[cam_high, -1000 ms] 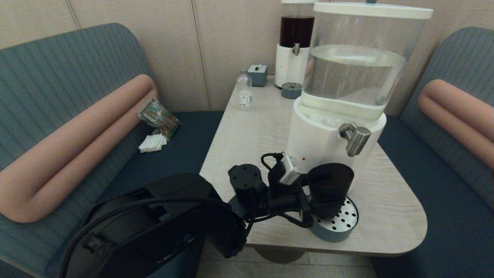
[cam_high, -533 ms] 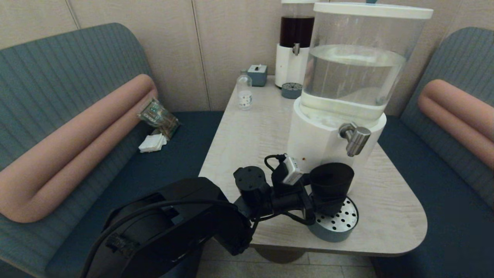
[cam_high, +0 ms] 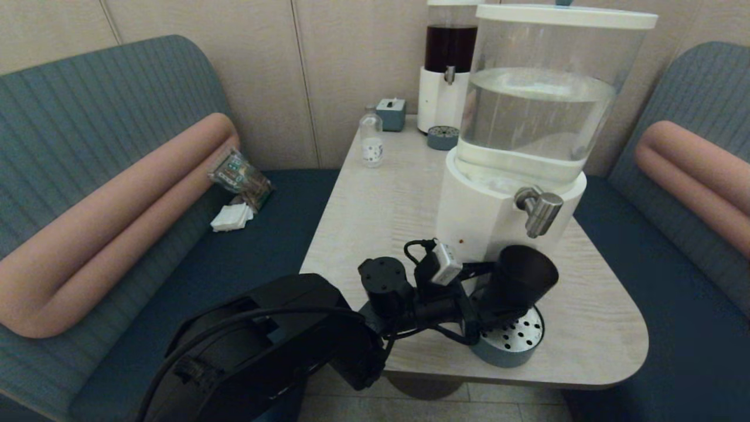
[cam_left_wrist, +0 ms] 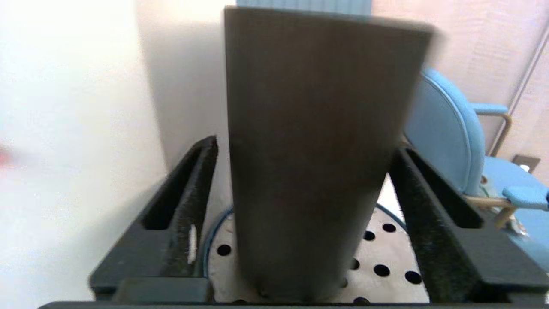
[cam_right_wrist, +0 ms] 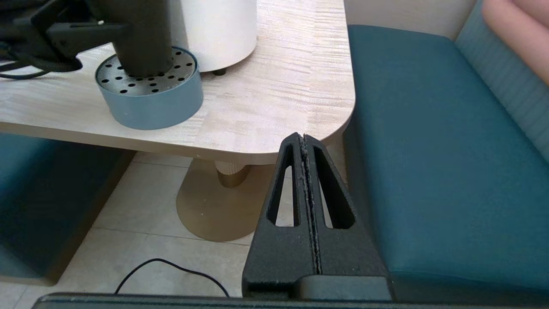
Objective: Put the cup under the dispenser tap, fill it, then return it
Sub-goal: Place it under the water dispenser
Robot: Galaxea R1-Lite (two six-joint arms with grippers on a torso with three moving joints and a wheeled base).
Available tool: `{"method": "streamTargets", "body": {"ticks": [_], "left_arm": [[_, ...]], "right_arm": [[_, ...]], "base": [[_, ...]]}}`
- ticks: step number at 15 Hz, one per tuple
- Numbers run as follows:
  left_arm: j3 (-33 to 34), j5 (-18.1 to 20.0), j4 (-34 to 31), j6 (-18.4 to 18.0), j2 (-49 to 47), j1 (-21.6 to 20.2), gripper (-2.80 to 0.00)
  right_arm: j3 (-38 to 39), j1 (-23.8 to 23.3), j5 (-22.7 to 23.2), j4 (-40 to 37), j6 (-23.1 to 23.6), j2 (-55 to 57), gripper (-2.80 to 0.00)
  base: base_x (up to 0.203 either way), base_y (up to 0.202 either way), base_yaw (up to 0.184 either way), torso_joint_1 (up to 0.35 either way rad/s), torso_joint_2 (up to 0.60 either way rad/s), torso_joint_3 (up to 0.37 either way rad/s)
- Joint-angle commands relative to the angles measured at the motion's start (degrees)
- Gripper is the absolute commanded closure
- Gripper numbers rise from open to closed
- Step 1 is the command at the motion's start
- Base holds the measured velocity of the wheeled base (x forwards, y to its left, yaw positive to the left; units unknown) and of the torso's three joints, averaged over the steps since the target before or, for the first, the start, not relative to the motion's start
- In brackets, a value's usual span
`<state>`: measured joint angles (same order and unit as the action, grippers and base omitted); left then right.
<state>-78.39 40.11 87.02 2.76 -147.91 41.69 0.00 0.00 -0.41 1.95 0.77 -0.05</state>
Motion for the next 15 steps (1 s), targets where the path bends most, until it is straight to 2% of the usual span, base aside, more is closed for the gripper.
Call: {"method": "streamTargets", "body": {"ticks": [1,9,13,15], "left_arm": [[-0.2,0.1,0.6,0.1,0.1,0.0,-2.80],[1.8,-0.5,0.6,0.1,1.6,0.0,-2.80],[8.4,-0.4,0.6,-0.1,5.6,0.0,-2.80],[14.2,-0.4,0.6,-0.3,9.1,0.0,-2.80]], "right_arm": [[0.9,0.0,0.0,0.0,0.0,0.0,0.00],[0.9,0.0,0.0,0.0,0.0,0.0,0.00],[0.9,0.0,0.0,0.1,0.0,0.0,0.00],[0.9,0.0,0.0,0.0,0.0,0.0,0.00]], "base": [[0.000,0.000,0.000,0.000,0.00,0.000],[0.000,0.000,0.000,0.000,0.00,0.000],[0.000,0.000,0.000,0.000,0.00,0.000],[0.000,0.000,0.000,0.000,0.00,0.000]]}}
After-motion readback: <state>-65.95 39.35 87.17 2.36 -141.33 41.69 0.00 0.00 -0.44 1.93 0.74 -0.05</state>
